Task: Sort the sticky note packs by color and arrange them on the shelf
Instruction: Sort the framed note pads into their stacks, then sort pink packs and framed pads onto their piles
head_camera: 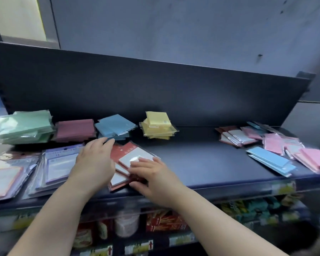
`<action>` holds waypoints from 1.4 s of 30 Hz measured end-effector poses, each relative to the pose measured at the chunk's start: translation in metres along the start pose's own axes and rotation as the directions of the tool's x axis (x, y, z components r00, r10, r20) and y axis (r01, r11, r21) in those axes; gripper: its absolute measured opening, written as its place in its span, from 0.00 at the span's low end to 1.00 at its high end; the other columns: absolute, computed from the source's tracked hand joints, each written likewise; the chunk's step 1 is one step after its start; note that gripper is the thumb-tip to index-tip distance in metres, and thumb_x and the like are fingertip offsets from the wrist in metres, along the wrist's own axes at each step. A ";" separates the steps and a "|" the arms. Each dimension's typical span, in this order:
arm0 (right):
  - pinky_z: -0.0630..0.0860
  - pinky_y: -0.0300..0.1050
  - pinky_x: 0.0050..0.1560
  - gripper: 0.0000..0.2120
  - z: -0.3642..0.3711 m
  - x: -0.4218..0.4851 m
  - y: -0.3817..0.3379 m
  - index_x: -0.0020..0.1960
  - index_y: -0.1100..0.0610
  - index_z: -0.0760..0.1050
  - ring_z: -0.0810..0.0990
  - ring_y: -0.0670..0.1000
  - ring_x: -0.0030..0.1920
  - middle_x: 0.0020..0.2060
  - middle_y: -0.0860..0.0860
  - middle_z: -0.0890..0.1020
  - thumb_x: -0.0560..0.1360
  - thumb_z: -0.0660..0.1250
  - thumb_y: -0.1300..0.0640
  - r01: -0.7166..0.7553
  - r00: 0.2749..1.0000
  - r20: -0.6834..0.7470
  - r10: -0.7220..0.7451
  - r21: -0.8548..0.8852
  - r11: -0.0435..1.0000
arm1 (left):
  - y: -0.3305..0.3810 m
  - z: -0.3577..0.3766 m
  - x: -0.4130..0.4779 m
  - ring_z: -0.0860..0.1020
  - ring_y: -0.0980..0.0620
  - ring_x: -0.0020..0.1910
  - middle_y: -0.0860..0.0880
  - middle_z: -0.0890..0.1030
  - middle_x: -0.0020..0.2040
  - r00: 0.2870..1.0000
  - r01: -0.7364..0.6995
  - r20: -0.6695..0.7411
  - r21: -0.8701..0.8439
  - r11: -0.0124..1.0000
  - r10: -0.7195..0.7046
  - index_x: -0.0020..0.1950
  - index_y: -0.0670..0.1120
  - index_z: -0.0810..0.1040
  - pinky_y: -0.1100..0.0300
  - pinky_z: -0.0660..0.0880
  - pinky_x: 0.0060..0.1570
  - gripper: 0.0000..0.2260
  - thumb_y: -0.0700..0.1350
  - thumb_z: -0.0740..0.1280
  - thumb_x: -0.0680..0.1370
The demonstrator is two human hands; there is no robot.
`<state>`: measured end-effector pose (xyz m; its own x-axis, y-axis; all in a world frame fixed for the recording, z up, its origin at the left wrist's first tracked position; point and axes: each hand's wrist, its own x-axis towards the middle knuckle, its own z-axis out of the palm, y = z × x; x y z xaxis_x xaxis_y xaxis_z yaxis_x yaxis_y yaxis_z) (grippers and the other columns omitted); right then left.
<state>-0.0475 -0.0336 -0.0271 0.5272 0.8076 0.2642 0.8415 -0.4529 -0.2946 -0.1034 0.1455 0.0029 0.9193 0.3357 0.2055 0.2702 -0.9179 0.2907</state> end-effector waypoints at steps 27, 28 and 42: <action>0.66 0.43 0.66 0.20 -0.199 -0.188 0.295 0.68 0.53 0.71 0.72 0.50 0.64 0.64 0.48 0.76 0.77 0.62 0.51 -0.453 0.865 -0.288 0.410 -0.099 0.886 | 0.370 0.104 0.065 0.64 0.51 0.70 0.54 0.66 0.72 0.904 -0.410 0.106 -0.050 0.911 0.413 0.74 0.52 0.62 0.55 0.62 0.69 0.25 0.56 0.61 0.78; 0.66 0.44 0.66 0.20 -0.203 -0.193 0.309 0.69 0.53 0.70 0.72 0.51 0.64 0.64 0.48 0.76 0.77 0.62 0.52 -0.471 0.854 -0.294 0.429 -0.089 0.877 | 0.381 0.110 0.069 0.65 0.51 0.70 0.53 0.66 0.72 0.903 -0.409 0.122 -0.053 0.911 0.412 0.74 0.51 0.62 0.55 0.63 0.69 0.26 0.56 0.61 0.78; 0.62 0.50 0.69 0.37 -0.209 -0.199 0.414 0.72 0.52 0.60 0.63 0.53 0.70 0.69 0.49 0.65 0.69 0.69 0.40 -0.482 0.872 0.002 0.490 -0.177 0.858 | 0.477 0.174 0.150 0.67 0.40 0.67 0.43 0.67 0.69 0.944 -0.156 0.297 0.018 0.988 0.143 0.75 0.51 0.58 0.50 0.67 0.63 0.31 0.61 0.61 0.76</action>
<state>0.2203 -0.4608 -0.0097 0.8718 0.4827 0.0836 0.4887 -0.8448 -0.2179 0.2126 -0.2786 0.0100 0.9916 0.1224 -0.0424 0.1291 -0.9626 0.2381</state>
